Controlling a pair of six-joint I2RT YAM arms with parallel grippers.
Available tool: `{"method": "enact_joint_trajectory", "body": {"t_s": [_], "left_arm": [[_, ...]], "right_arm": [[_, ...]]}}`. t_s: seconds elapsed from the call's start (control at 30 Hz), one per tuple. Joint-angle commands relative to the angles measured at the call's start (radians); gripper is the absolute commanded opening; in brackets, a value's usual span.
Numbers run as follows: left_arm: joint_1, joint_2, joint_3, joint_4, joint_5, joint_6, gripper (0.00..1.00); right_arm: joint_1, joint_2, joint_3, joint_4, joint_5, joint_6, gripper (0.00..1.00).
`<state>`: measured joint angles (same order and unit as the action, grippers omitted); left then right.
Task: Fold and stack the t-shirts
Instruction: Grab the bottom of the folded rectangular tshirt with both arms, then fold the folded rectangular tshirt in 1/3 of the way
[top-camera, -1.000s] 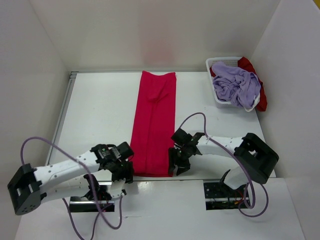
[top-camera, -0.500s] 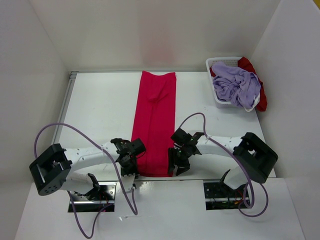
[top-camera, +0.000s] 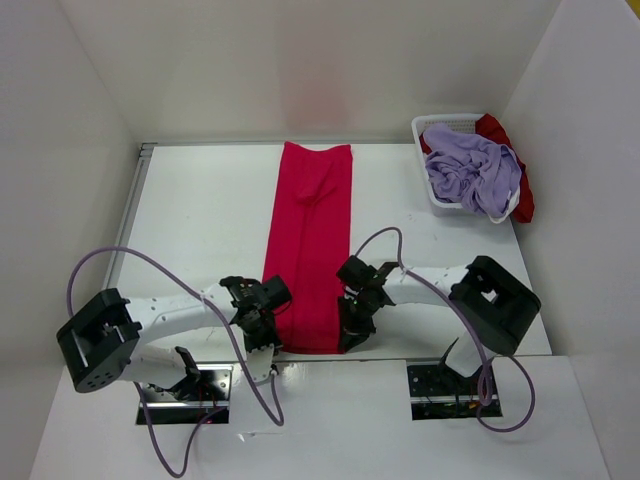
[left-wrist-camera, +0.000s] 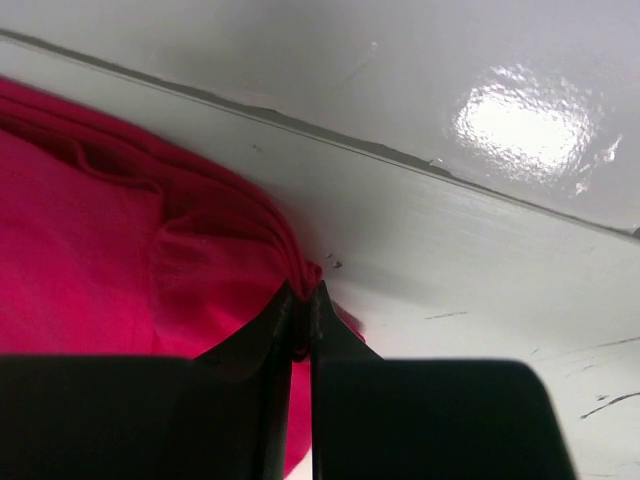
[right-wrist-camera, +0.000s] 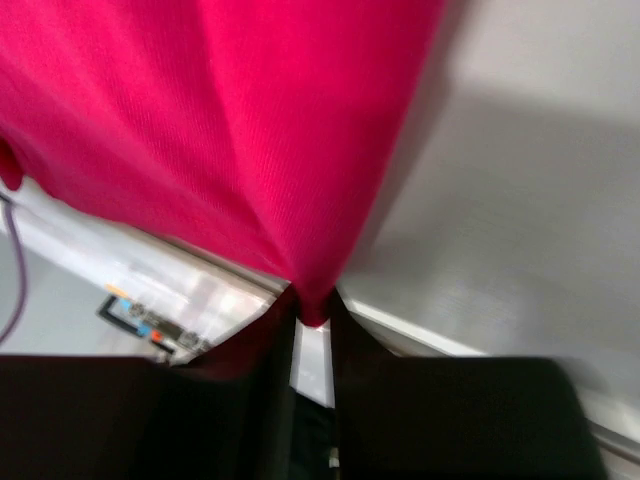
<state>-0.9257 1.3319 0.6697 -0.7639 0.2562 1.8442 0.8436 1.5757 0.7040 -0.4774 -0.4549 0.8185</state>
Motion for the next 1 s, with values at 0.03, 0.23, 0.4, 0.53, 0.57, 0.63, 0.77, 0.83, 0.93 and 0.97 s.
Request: {"method": "enact_joint_trajectory", "body": {"t_s": [0.03, 0.23, 0.4, 0.53, 0.57, 0.63, 0.77, 0.83, 0.93, 0.97], "left_arm": [[-0.002, -0.025, 0.028, -0.012, 0.07, -0.091, 0.0], [0.066, -0.043, 0.123, 0.009, 0.09, -0.276, 0.0], [0.203, -0.054, 0.185, -0.009, 0.1, -0.315, 0.0], [0.304, -0.034, 0.243, 0.064, 0.115, -0.396, 0.0], [0.351, -0.01, 0.276, 0.081, 0.127, -0.431, 0.0], [0.393, 0.013, 0.303, 0.152, 0.136, -0.457, 0.0], [0.475, 0.084, 0.356, 0.284, 0.137, -0.505, 0.0], [0.51, 0.131, 0.398, 0.334, 0.146, -0.514, 0.0], [0.533, 0.189, 0.419, 0.402, 0.146, -0.514, 0.0], [0.542, 0.203, 0.433, 0.417, 0.146, -0.514, 0.0]], "right_arm": [[-0.012, 0.027, 0.012, 0.016, 0.045, -0.015, 0.07], [-0.021, -0.003, 0.066, -0.032, 0.045, -0.033, 0.0], [-0.127, -0.048, 0.191, -0.145, 0.099, -0.099, 0.0], [-0.236, -0.037, 0.29, -0.197, 0.108, -0.18, 0.0], [-0.257, -0.028, 0.325, -0.198, 0.096, -0.197, 0.0], [-0.311, 0.013, 0.366, -0.207, 0.087, -0.245, 0.0], [-0.359, 0.105, 0.507, -0.216, 0.076, -0.291, 0.0], [-0.388, 0.167, 0.572, -0.216, 0.064, -0.315, 0.0], [-0.412, 0.248, 0.652, -0.216, 0.048, -0.341, 0.0], [-0.413, 0.263, 0.667, -0.216, 0.048, -0.341, 0.0]]}}
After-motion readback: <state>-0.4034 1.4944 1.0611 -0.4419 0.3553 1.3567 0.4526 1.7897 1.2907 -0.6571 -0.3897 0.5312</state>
